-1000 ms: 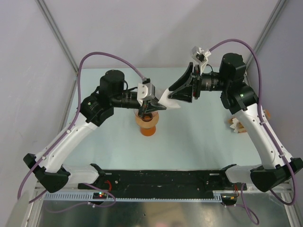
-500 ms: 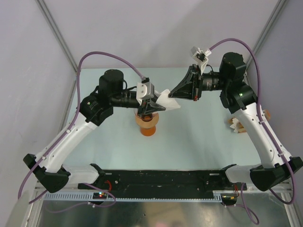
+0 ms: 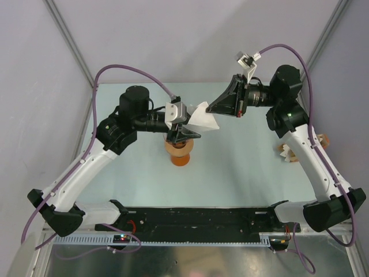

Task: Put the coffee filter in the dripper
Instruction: Place the coffee filter in the coffee dripper.

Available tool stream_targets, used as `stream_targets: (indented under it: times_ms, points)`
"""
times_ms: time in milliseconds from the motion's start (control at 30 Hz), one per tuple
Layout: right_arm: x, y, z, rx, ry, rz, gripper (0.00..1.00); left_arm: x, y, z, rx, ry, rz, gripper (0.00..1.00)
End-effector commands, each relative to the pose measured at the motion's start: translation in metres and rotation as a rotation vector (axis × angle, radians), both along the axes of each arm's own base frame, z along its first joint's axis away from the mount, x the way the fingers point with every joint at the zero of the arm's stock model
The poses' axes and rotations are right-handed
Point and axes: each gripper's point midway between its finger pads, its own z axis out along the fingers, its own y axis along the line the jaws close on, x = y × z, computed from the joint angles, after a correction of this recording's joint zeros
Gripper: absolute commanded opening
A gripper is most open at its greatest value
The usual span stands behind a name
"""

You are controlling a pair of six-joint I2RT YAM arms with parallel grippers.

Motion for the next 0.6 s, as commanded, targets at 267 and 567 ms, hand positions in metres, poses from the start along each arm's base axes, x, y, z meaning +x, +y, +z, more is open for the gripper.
stream_targets:
  times_ms: [267,567]
  points:
    - [0.006,-0.003,0.014,0.094,0.105,-0.058,0.00,-0.001,-0.002,0.029,-0.120,-0.025,0.015,0.37]
    - [0.012,-0.006,0.022,0.132,0.130,-0.088,0.00,0.005,-0.001,0.034,-0.187,-0.012,0.070,0.41]
